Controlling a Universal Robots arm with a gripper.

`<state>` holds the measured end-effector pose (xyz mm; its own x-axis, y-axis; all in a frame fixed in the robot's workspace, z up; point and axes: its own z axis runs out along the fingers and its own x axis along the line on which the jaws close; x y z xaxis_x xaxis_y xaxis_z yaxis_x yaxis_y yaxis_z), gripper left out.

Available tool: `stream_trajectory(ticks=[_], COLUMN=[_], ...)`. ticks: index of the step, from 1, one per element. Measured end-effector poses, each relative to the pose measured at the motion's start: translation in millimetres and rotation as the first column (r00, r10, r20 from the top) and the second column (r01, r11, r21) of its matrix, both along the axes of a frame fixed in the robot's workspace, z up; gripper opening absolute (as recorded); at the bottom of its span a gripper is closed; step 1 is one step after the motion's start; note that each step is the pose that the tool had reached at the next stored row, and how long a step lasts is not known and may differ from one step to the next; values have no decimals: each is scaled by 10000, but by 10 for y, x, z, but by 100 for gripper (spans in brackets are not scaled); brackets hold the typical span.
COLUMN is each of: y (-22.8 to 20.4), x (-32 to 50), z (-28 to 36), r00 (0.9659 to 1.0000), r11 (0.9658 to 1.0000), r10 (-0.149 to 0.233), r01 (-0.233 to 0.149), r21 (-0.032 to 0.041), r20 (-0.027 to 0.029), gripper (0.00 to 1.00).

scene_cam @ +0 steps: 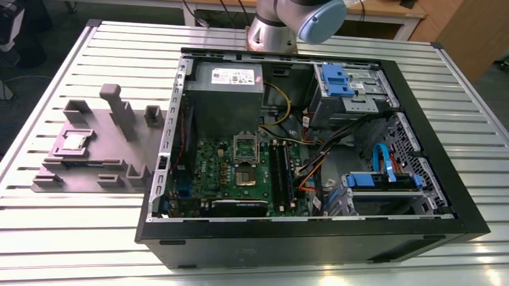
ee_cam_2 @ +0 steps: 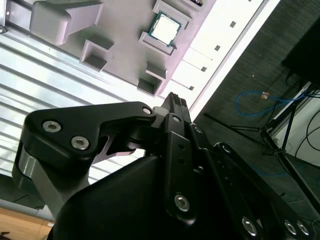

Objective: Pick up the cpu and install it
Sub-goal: 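Pick up the cpu and move it towards the insertion slot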

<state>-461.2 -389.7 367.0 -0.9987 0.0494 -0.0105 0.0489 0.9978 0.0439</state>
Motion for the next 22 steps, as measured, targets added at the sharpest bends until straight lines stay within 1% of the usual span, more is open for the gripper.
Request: stream_trajectory(ticks=[11,12,13,15,16,18,19,21,22], y=[0,0,0,0,0,0,0,0,0], x=[5,6,6,7,8,9,9,10,11], z=[0,0,0,0,0,0,0,0,0], r00=[10000,10000,10000,10000,10000,10000,10000,10000,10000], r11=[10000,10000,10000,10000,10000,10000,10000,10000,10000], r10=[0,1,0,0,0,0,0,0,1], r01=[0,-1,0,0,0,0,0,0,-1], r21=[0,0,0,0,0,0,0,0,0], r20=[0,0,0,0,0,0,1,0,0], gripper=[11,17,17,29,29,41,41,53,53])
